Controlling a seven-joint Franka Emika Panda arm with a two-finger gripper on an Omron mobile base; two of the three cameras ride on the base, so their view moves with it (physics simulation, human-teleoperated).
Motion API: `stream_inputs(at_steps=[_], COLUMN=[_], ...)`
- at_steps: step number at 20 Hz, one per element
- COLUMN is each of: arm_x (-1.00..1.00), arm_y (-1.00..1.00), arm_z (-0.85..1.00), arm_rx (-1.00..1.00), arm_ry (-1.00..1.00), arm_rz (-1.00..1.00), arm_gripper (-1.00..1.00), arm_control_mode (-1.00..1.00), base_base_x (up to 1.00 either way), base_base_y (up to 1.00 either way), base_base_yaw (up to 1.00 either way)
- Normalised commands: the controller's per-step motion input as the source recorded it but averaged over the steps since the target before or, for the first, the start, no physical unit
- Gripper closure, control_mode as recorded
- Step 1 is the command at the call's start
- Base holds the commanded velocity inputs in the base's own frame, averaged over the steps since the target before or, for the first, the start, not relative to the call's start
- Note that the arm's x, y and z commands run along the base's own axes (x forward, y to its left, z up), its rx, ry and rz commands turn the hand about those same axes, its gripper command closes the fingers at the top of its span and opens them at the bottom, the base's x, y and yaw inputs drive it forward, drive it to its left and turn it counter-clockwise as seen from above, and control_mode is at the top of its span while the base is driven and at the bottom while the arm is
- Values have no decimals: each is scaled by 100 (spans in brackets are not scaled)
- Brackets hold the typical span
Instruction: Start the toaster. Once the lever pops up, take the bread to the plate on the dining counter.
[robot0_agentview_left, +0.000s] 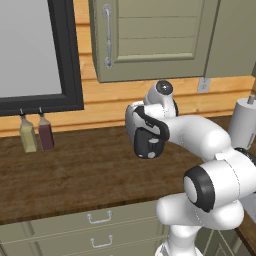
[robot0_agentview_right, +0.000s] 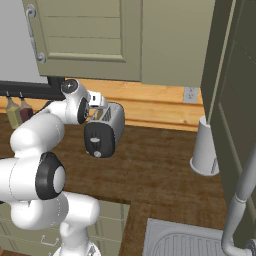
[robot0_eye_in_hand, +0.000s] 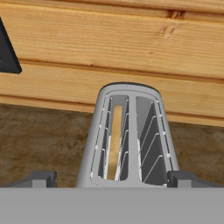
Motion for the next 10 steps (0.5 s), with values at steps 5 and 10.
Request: stream_inputs(at_steps=[5,10], arm_x=[0,0], arm_y=[0,0], arm_z=[0,0], arm_rx=[0,0], arm_ry=[0,0], arm_rz=[0,0], arm_gripper=[-100,-100], arm_control_mode=[-100,-100], base_base_x=[0,0], base_base_y=[0,0], base_base_yaw=[0,0])
